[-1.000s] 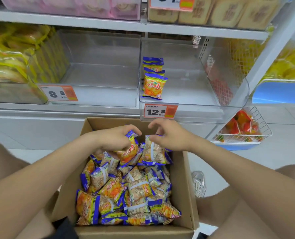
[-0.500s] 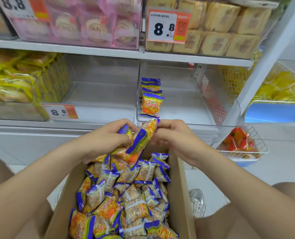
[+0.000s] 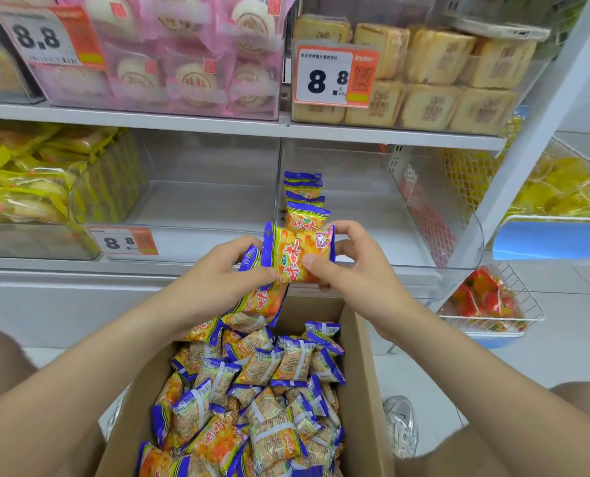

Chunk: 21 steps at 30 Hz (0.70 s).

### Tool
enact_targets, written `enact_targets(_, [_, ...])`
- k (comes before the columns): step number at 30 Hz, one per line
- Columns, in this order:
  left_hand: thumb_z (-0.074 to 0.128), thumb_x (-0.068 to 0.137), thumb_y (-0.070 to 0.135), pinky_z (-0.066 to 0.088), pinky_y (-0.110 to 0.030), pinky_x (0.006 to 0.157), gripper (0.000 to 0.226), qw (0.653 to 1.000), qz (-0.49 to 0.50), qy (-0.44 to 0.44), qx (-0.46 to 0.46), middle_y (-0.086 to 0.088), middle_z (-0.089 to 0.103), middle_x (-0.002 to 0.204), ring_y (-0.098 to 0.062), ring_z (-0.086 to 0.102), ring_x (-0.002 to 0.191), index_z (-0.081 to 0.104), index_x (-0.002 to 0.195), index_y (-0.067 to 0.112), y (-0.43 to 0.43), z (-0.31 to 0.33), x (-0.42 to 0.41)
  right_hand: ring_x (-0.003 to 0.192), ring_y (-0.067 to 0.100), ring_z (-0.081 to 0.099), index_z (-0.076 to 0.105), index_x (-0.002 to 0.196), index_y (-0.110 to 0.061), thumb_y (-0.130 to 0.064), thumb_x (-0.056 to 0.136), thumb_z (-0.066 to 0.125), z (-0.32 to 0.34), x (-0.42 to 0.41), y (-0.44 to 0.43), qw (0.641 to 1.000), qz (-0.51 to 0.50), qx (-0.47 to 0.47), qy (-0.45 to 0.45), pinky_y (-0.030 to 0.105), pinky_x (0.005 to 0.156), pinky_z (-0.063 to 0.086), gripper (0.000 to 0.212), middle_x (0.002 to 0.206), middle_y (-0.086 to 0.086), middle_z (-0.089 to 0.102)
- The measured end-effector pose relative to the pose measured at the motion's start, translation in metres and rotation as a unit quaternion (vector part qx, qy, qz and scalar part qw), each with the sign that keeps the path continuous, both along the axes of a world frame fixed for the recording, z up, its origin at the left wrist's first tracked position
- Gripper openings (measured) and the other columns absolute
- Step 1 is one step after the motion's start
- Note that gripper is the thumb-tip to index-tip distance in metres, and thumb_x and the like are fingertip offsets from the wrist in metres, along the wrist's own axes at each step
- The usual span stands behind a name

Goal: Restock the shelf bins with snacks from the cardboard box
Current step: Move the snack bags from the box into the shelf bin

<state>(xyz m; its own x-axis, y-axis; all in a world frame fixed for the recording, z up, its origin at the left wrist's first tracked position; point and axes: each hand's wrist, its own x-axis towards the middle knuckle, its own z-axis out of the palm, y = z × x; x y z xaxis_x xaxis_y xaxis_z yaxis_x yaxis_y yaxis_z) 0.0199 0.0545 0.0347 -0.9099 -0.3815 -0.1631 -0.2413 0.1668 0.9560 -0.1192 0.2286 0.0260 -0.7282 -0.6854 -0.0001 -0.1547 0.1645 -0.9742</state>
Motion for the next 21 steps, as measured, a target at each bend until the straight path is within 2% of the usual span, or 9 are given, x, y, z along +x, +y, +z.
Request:
enact_targets(2, [0.072,0.099,0.023,0.059,-0.058,0.095,0.019,0.999,-0.009,0.001,-0.032,-0.001,0.079,0.107,-0.028,0.076,0.098,0.068,0.117,0.024,-0.001,0.002,0.0,0.093,0.018,0.076,0.06,0.125,-0.038,-0.022,0.092,0.079,0.006,-0.008,0.003,0.996,0.053,0.024,0.062,0.038,0.076,0.064,0.041,0.112,-0.001,0.073])
enact_targets(5, [0.076,0.096,0.029,0.06,-0.06,0.087,0.021,0.997,-0.02,0.01,-0.08,-0.002,0.078,0.102,-0.037,0.073,0.093,0.065,0.114,0.031,-0.004,0.003,0.002,0.089,0.02,0.076,0.071,0.11,-0.031,-0.023,0.082,0.087,0.013,-0.024,0.006,0.989,0.079,0.084,0.098,0.05,0.084,0.063,0.032,0.103,-0.004,0.076])
enact_targets(7, [0.079,0.094,0.024,0.062,-0.056,0.084,0.031,0.995,-0.022,0.0,-0.097,0.001,0.077,0.103,-0.03,0.075,0.091,0.062,0.116,0.036,-0.005,0.003,0.001,0.093,0.022,0.076,0.072,0.104,-0.026,-0.02,0.079,0.089,0.018,-0.036,0.005,0.99,0.062,0.089,0.092,0.047,0.085,0.063,0.031,0.102,-0.005,0.076])
enact_targets(9, [0.081,0.09,0.022,0.063,-0.046,0.083,0.044,0.991,-0.023,-0.021,-0.133,0.004,0.075,0.107,-0.017,0.074,0.094,0.057,0.121,0.042,-0.006,0.004,-0.001,0.098,0.018,0.074,0.071,0.105,-0.024,-0.019,0.079,0.086,0.022,-0.048,0.001,0.993,0.017,0.054,0.108,0.039,0.088,0.062,0.031,0.102,-0.005,0.076])
enact_targets(12, [0.088,0.082,0.026,0.063,-0.034,0.078,0.049,0.984,0.02,-0.04,-0.17,0.012,0.068,0.11,-0.005,0.071,0.092,0.057,0.119,0.034,-0.006,0.003,-0.006,0.097,0.013,0.073,0.073,0.111,-0.026,-0.016,0.085,0.078,0.019,-0.07,-0.011,0.993,-0.06,0.012,0.105,0.035,0.089,0.06,0.028,0.101,-0.004,0.077])
enact_targets(14, [0.089,0.08,0.026,0.063,-0.038,0.082,0.037,0.984,0.029,-0.034,-0.173,0.012,0.075,0.099,-0.004,0.072,0.086,0.065,0.108,0.031,-0.01,0.001,-0.01,0.09,0.01,0.074,0.074,0.107,-0.026,-0.025,0.08,0.082,0.011,-0.084,-0.021,0.985,-0.093,0.056,0.131,0.036,0.086,0.061,0.028,0.095,-0.008,0.078])
enact_targets(16, [0.089,0.08,0.027,0.062,-0.043,0.085,0.028,0.983,0.019,-0.028,-0.182,0.014,0.076,0.095,-0.005,0.072,0.085,0.07,0.101,0.03,-0.012,0.001,-0.012,0.088,0.011,0.074,0.074,0.103,-0.024,-0.026,0.076,0.085,0.002,-0.095,-0.031,0.974,-0.085,0.136,0.158,0.041,0.087,0.061,0.029,0.092,-0.008,0.078])
enact_targets(18, [0.088,0.082,0.029,0.061,-0.046,0.086,0.026,0.982,0.014,-0.023,-0.188,0.015,0.075,0.095,-0.008,0.072,0.087,0.072,0.102,0.032,-0.014,0.002,-0.013,0.088,0.015,0.073,0.074,0.097,-0.019,-0.026,0.075,0.088,-0.003,-0.101,-0.042,0.96,-0.07,0.207,0.178,0.04,0.085,0.06,0.027,0.09,-0.005,0.077])
enact_targets(21, [0.089,0.082,0.028,0.062,-0.047,0.087,0.032,0.985,0.016,-0.022,-0.171,0.011,0.078,0.097,-0.012,0.075,0.089,0.071,0.108,0.033,-0.018,0.0,-0.017,0.089,0.019,0.07,0.072,0.09,-0.017,-0.029,0.074,0.091,-0.006,-0.103,-0.057,0.937,-0.031,0.276,0.211,0.031,0.071,0.052,0.028,0.088,-0.002,0.074])
